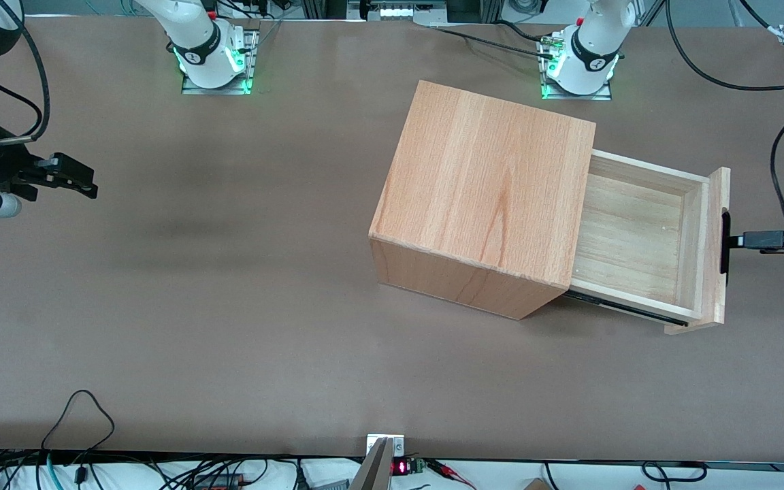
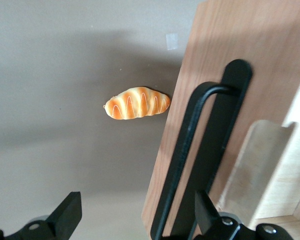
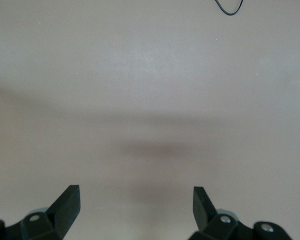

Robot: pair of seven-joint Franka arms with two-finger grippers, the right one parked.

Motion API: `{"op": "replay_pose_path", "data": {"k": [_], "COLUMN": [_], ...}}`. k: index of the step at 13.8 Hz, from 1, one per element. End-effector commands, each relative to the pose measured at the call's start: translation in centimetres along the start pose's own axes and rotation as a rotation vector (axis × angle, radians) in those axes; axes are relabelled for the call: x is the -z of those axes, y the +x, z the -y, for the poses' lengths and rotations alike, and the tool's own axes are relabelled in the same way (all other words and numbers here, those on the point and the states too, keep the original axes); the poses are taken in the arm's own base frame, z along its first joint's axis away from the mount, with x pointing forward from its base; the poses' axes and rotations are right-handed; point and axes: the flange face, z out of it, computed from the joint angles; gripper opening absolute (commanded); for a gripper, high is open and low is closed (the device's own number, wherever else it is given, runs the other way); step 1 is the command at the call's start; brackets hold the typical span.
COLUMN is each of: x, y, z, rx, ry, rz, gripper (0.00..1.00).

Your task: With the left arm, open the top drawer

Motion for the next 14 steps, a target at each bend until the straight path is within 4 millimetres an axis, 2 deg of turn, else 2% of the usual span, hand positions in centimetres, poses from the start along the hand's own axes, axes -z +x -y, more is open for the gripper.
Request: {"op": "replay_pose_path", "data": {"k": [1,4,6,8,10,12,14], "x": [2.4,5.3,7.5,8.4,9.2,9.3,9.2], "y": [-0.5,-1.1,-2.0,-2.6,-3.3,-3.5,-3.6], "z": [-0.8,-3.1,-6.6,-9.6,-11.6,-14.3,-18.6], "rx": [-0.035,-0.036,-0.012,-0.004,0.027,0.042,0.061], "ry": [0.007,0.017,0.044,0.088,0.103,0.136,0.180], "rz": [-0.017,-0.021,-0.043,-0.027,-0.023,-0.020,-0.015], "gripper": [1.00,1.00,1.00,1.00,1.00,1.00,1.00]}}
